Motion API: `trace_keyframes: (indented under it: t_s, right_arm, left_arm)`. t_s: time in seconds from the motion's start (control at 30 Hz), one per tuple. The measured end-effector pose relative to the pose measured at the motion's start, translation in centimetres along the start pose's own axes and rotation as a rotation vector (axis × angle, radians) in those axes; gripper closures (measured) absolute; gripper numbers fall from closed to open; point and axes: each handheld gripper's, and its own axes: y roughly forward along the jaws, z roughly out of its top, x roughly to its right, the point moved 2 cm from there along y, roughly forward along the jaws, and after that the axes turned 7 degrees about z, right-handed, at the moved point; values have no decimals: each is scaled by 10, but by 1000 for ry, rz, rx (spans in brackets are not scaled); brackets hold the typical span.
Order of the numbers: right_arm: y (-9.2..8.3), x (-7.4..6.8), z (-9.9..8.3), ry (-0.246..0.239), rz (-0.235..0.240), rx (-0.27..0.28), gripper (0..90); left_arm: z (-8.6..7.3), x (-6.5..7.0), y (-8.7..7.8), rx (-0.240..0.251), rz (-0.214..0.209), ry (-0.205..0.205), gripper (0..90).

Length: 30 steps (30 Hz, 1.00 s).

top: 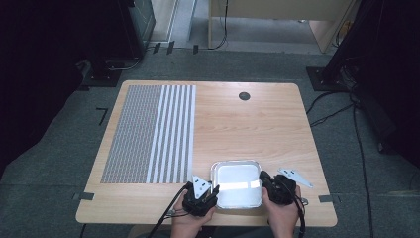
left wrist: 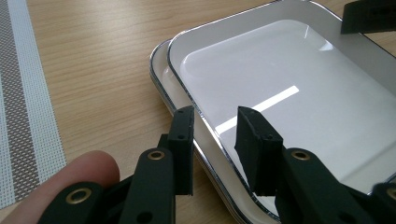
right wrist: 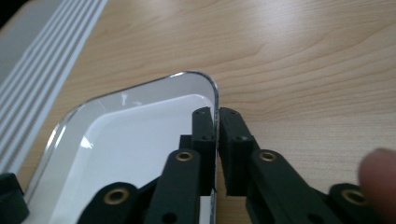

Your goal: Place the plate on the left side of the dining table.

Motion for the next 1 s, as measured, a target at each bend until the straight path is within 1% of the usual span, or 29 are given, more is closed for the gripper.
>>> trace_keyframes:
  t_s: [0.03, 0.07, 0.1, 0.13, 0.2, 0.23, 0.27, 0.3, 0.33, 0.37, 0.4, 0.43, 0.47, 0.5, 0.6, 0.63, 0.67, 0.7, 0.77, 0.8, 0.83, 1.0]
  right_arm:
    - [2, -2, -1, -12, -9, -16, 842]
    - [2, -2, -1, -12, -9, -16, 842]
    - [6, -2, -4, -11, -28, -37, 871]
    - [6, -2, -4, -11, -28, -37, 871]
    - [7, -1, -5, 13, -30, -34, 888]
    - [6, 0, -3, 41, -43, -21, 895]
    - [6, 0, -3, 41, -43, -21, 895]
    - [5, 3, -3, 83, -38, -14, 897]
    - [5, 3, -3, 83, -38, -14, 897]
    - [3, 3, -4, 102, -41, -4, 897]
    - [3, 3, -4, 102, -41, -4, 897]
    - [2, 1, -5, 117, -35, 4, 897]
    - [2, 1, -5, 117, -35, 4, 897]
    - [0, -1, -5, 128, -20, 6, 897]
    - [-1, -3, -6, 133, -26, 13, 896]
    - [-2, -4, -7, 142, -19, 13, 895]
    - [-2, -4, -7, 142, -19, 13, 895]
    - [-3, -7, -8, 161, 1, 8, 892]
    - [-3, -9, -9, 164, 7, 6, 891]
    - [-4, -14, -10, 150, 5, 8, 892]
    - [-3, -17, -11, 150, 7, 6, 893]
    - [0, -21, -12, 158, 15, -4, 896]
  left_arm:
    - [0, 0, 0, 3, 1, 0, 680]
    - [0, 0, 0, 3, 1, 0, 681]
    - [0, 1, 0, 7, 2, 2, 682]
    - [0, 1, -1, 7, -2, 3, 682]
    - [0, 2, -1, 6, -4, 9, 682]
    - [0, 2, -1, 5, -5, 7, 682]
    - [0, 2, -1, 5, -5, 7, 681]
    - [1, 1, -1, 6, -15, -5, 675]
    - [1, 1, -1, 6, -15, -5, 674]
    - [1, 1, -2, 9, -28, -18, 676]
    - [1, 1, -2, 9, -28, -18, 681]
    - [2, 0, -3, 9, -40, -24, 691]
    - [2, 1, -3, 9, -49, -28, 691]
    - [2, 0, -3, 4, -52, -30, 721]
    - [2, -2, -2, -5, -54, -39, 757]
    - [4, -6, -3, -27, -67, -74, 772]
    - [4, -6, -3, -27, -67, -74, 798]
    - [5, -10, -3, -36, -40, -76, 808]
    - [5, -12, -3, -37, -37, -79, 816]
    - [6, -15, -4, -38, -18, -80, 835]
    - [6, -16, -5, -37, -10, -76, 843]
    - [9, -22, -8, -37, -1, -81, 855]
